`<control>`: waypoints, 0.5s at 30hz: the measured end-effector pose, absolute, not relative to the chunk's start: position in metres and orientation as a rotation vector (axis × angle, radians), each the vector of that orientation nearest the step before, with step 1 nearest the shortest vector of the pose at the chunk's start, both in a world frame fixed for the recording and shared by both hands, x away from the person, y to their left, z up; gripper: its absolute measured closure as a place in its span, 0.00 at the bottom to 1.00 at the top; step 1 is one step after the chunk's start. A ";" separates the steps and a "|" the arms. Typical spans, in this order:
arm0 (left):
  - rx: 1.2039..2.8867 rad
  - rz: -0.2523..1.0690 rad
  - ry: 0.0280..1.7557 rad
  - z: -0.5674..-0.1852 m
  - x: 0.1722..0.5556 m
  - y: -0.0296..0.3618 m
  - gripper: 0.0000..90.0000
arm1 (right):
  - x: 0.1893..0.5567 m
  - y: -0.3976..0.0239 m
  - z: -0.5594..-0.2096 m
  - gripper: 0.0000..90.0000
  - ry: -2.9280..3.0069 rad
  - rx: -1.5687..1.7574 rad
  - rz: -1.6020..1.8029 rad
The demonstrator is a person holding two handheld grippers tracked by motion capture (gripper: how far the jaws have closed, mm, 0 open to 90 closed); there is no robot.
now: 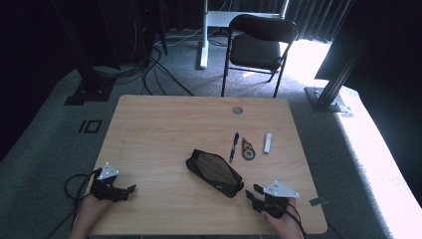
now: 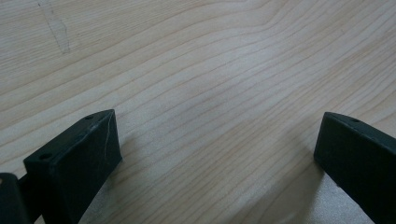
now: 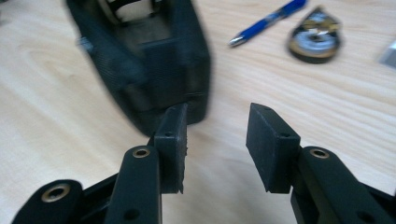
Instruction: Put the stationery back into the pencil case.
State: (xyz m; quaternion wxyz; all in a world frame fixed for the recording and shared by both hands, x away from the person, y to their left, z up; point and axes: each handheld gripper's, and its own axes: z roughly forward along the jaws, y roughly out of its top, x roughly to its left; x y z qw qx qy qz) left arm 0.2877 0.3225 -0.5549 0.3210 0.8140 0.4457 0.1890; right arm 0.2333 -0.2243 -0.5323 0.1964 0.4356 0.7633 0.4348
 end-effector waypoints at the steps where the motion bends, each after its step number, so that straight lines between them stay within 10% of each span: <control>1: 2.139 0.497 1.170 -0.555 0.288 0.323 0.01 | 0.236 -0.228 -0.532 0.64 2.125 1.227 1.216; 15: 2.138 0.497 1.171 -0.555 0.288 0.322 0.01 | 0.286 -0.244 -0.528 0.63 2.006 1.307 1.186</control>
